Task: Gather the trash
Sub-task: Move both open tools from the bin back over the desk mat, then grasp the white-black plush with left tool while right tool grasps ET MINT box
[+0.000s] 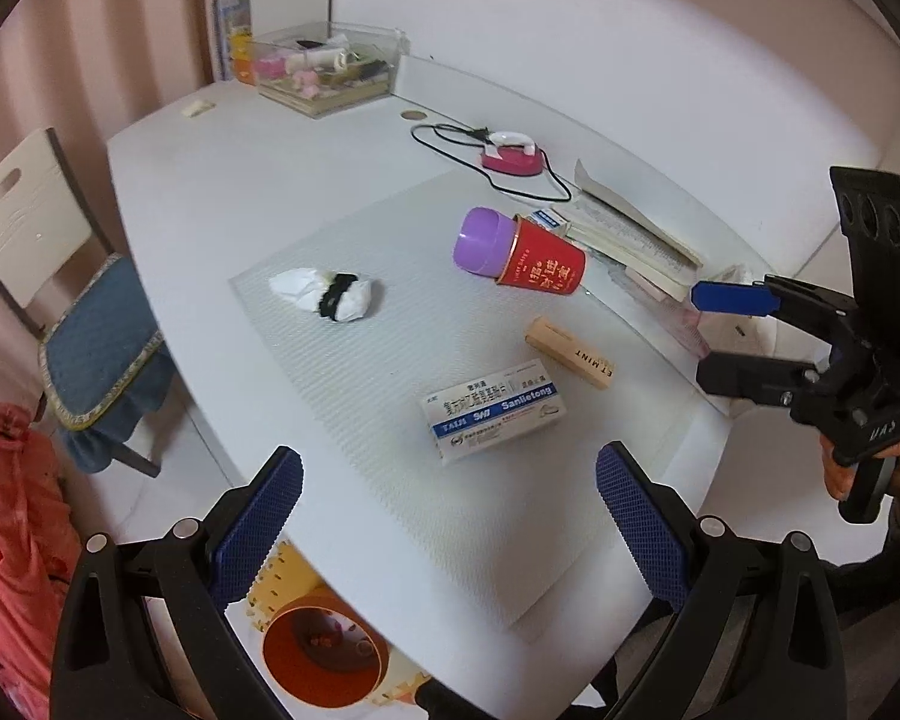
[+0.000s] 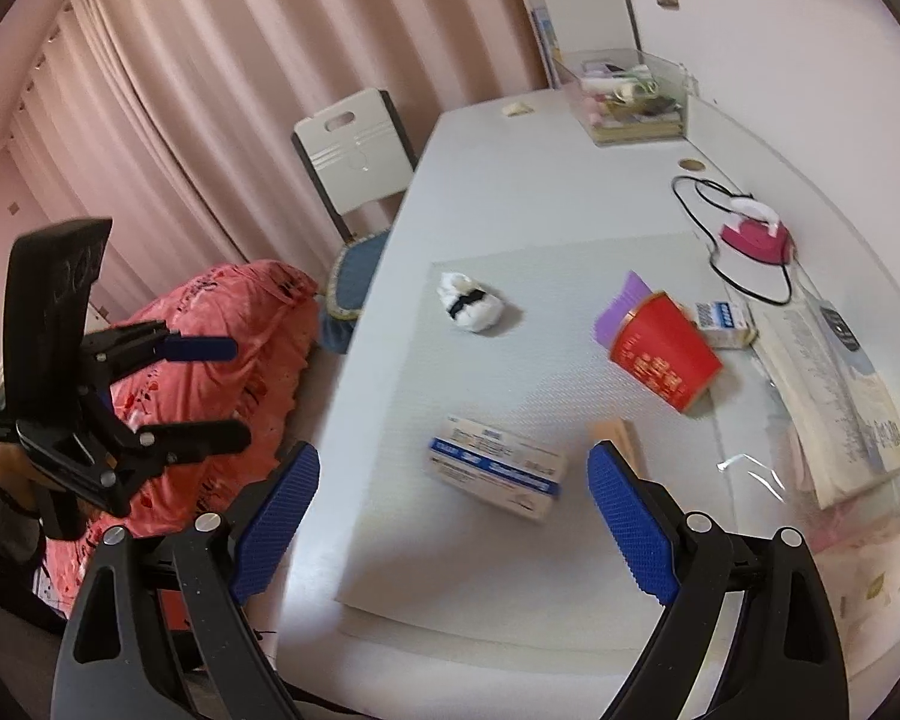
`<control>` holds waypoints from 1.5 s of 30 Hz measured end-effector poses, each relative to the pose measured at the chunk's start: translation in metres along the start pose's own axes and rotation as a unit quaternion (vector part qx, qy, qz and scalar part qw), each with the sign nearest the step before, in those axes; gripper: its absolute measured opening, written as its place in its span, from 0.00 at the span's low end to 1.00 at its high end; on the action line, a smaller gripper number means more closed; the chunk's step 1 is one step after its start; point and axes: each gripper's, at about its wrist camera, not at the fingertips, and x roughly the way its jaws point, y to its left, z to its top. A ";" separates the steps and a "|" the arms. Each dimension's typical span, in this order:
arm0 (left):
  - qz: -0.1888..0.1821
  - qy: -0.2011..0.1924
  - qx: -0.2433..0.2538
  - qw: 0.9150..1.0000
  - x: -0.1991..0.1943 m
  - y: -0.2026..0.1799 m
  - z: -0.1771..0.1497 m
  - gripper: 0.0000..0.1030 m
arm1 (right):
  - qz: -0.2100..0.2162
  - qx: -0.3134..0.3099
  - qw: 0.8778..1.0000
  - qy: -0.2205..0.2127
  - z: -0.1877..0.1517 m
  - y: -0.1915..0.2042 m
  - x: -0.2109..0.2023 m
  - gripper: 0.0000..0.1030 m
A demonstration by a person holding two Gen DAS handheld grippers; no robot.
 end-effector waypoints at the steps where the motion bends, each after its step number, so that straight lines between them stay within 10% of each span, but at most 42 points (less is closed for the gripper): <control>1: -0.003 0.005 0.001 1.000 0.005 0.000 0.003 0.94 | -0.006 0.000 1.000 0.004 -0.002 -0.004 0.003 0.87; 32: 0.038 0.068 -0.007 0.997 0.188 0.086 0.093 0.94 | -0.048 0.001 0.993 0.104 -0.029 -0.103 0.131 0.74; 34: 0.044 0.082 0.005 0.996 0.198 0.087 0.094 0.65 | -0.048 0.001 0.993 0.105 -0.031 -0.102 0.131 0.69; 45: 0.017 0.089 0.021 0.996 0.191 0.079 0.085 0.50 | -0.064 -0.022 0.992 0.110 -0.038 -0.103 0.131 0.50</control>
